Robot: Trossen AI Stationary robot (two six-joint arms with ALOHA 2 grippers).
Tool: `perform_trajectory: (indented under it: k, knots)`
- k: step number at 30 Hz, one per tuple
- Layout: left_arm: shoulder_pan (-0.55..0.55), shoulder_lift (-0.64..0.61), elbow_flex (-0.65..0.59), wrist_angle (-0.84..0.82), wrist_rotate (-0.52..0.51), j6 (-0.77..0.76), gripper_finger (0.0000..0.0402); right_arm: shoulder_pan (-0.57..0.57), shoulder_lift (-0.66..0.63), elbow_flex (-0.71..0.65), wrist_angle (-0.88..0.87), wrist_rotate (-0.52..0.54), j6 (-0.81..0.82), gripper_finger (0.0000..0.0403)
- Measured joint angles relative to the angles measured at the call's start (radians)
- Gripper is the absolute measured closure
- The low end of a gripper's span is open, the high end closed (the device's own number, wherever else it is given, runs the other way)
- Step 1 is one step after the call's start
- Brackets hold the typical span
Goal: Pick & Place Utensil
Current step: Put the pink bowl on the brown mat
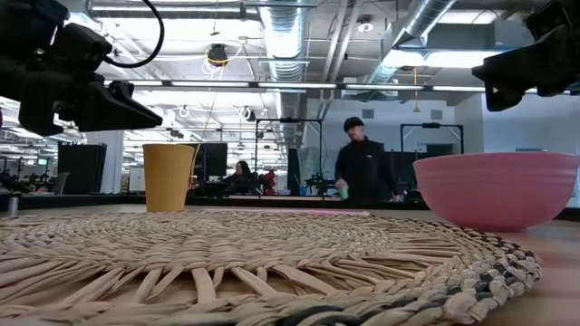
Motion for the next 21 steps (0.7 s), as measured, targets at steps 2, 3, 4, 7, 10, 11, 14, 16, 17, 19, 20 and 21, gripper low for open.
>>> perform_trajectory:
  k: [2,3,4,7,10,11,14,16,17,19,20,21]
  knots:
    - [0.000,0.000,0.000,0.009,0.009,-0.030,0.0294,0.000,0.000,0.000,0.000,0.000,0.000,0.0322]
    - [0.000,0.000,0.000,0.018,0.016,-0.047,0.0294,0.000,0.000,0.000,0.000,0.000,0.000,0.0322]
    - [0.000,0.001,0.000,0.037,0.023,-0.054,0.0294,0.000,0.000,0.000,0.000,0.000,0.000,0.0322]
    - [0.000,0.000,0.000,0.134,0.026,-0.054,0.0294,0.000,0.000,0.000,0.000,0.000,0.000,0.0322]
    - [0.000,-0.002,0.000,0.253,0.026,-0.052,0.0294,0.000,0.000,0.000,0.002,0.000,0.000,0.0322]
    - [0.000,-0.001,0.000,0.291,0.029,-0.053,0.0294,0.000,0.000,0.000,0.002,0.000,0.000,0.0322]
    - [0.000,-0.001,0.000,0.344,0.033,-0.056,0.0294,0.000,0.000,0.000,0.002,0.000,0.000,0.0322]
    - [0.000,-0.001,0.000,0.343,0.033,-0.056,0.0294,0.000,0.000,0.000,0.002,0.000,0.000,0.0322]
    - [0.000,0.000,0.000,0.343,0.035,-0.056,0.0294,0.000,0.000,0.000,0.002,0.000,0.000,0.0322]
    - [0.000,0.002,0.000,0.342,0.050,-0.056,0.0294,0.000,0.000,0.000,0.002,0.000,0.000,0.0322]
    - [0.000,0.004,0.000,0.344,0.062,-0.055,0.0294,0.000,0.000,0.000,0.002,0.000,0.000,0.0322]
    - [0.000,0.004,0.000,0.343,0.078,-0.054,0.0294,0.000,0.000,0.000,0.002,0.000,0.000,0.0322]
